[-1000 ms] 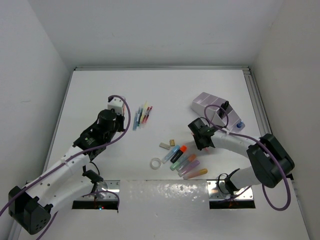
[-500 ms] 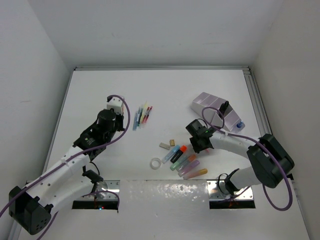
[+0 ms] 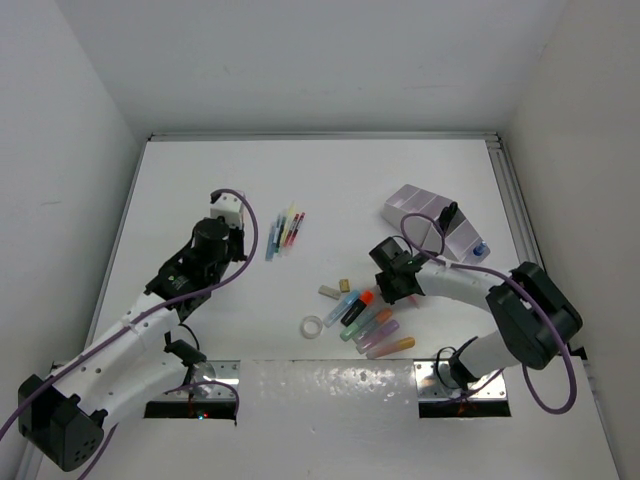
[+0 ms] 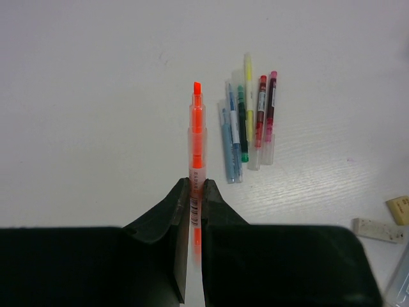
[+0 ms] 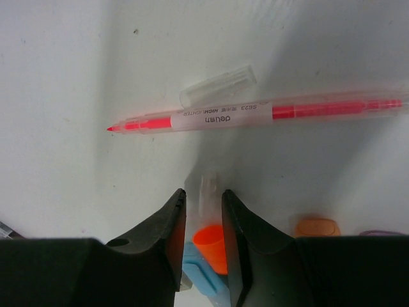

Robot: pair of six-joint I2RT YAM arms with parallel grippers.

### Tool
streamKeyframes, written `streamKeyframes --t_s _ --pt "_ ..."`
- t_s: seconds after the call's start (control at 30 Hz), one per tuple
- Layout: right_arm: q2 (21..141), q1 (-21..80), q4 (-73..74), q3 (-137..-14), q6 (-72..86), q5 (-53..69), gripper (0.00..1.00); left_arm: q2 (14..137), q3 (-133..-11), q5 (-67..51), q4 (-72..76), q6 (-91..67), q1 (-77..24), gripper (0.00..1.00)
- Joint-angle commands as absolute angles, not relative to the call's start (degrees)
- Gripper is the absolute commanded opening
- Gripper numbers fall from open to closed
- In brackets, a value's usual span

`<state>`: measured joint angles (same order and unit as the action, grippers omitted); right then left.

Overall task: Sort the stationery into containers
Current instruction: Close the pen cap on the pen.

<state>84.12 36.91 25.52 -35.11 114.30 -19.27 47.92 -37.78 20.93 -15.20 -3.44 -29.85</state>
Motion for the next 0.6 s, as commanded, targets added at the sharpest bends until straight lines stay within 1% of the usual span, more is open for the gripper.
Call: streamKeyframes --t_s 0.0,0.1,0.13,0.23,0.4,0.43,0.47,0.57 --pt "86.92 36.3 26.02 -34.63 120.85 -18.9 0.29 46.67 -37.71 21.62 -12.66 -3.16 -28.92 0.0" --pt "87.36 35.77 26.1 -34.37 119.97 -18.28 0.22 46.67 -37.71 21.53 -12.66 -3.25 -28.83 0.0" --pt "87.45 35.77 26.1 -34.02 119.88 -18.28 0.17 46.58 -37.79 21.62 -12.66 -3.08 -28.83 0.0" --pt "87.45 35.6 26.45 -33.31 119.53 -18.19 0.1 46.49 -37.71 21.71 -12.31 -2.55 -28.83 0.0" --pt "87.28 35.25 28.03 -32.61 118.83 -19.07 0.04 46.41 -37.71 21.71 -11.95 -2.29 -28.83 0.0" --pt "87.1 35.33 27.86 -32.52 118.39 -19.42 0.01 46.41 -37.71 21.71 -11.95 -2.2 -28.83 0.0" --pt "86.93 35.33 27.86 -32.61 117.43 -20.12 0.0 46.41 -37.62 21.71 -11.95 -2.2 -28.83 0.0" --pt "86.84 35.24 27.16 -34.8 109.36 -24.51 0.0 46.32 -37.7 21.62 -11.95 -2.11 -28.83 0.0"
